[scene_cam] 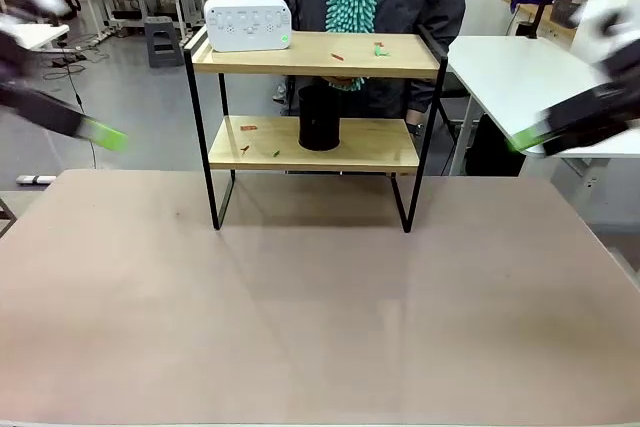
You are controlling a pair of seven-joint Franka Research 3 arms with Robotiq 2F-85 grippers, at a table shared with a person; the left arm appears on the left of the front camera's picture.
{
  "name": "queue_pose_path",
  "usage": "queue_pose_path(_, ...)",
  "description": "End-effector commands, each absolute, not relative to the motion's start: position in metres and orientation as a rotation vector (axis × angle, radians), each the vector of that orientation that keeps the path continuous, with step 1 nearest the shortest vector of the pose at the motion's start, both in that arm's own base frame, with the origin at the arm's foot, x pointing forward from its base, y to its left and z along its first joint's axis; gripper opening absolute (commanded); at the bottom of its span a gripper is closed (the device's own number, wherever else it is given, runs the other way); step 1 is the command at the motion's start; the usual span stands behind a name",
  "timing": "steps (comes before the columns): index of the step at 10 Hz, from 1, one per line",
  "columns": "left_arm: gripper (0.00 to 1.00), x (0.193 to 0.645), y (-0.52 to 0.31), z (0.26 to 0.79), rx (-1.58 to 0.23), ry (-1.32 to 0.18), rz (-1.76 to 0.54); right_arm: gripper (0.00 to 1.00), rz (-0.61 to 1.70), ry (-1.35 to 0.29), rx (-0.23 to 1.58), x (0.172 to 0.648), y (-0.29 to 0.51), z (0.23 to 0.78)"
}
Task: Clean the shelf.
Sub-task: Pick up the Duster from the human.
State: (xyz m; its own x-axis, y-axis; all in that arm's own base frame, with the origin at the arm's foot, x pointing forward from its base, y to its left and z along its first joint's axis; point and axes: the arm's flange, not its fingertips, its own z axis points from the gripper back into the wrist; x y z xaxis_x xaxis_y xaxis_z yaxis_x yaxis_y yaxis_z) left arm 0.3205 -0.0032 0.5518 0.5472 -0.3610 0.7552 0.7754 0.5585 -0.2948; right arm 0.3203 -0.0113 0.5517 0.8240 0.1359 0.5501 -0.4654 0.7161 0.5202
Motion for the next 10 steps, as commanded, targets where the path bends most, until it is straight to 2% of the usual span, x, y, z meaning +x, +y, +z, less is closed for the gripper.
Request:
queue_pose_path(1, 1.0, 0.319, 0.105, 0.537, -0.895, -0.749, -0.457, 1.0, 0.013, -0.46, 1.015, 0.321, -0.13, 0.536)
queue_pose_path(3, 1.0, 0.338, 0.176, 0.492, -1.135, -0.783, -0.221, 1.0, -0.327, -0.491, 1.319, 0.327, -0.208, 0.468)
queue_pose_path(4, 1.0, 0.347, 0.181, 0.459, -1.249, -0.769, -0.11, 1.0, -0.374, -0.474, 1.427, 0.333, -0.22, 0.438)
queue_pose_path(5, 1.0, 0.363, 0.18, 0.435, -1.273, -0.708, 0.027, 1.0, -0.443, -0.452, 1.368, 0.34, -0.208, 0.418)
queue_pose_path(6, 1.0, 0.304, 0.202, 0.477, -1.13, -0.77, -0.176, 1.0, -0.209, -0.462, 1.198, 0.285, -0.233, 0.457)
queue_pose_path(10, 1.0, 0.304, 0.202, 0.477, -1.13, -0.77, -0.176, 1.0, -0.209, -0.462, 1.198, 0.285, -0.233, 0.457)
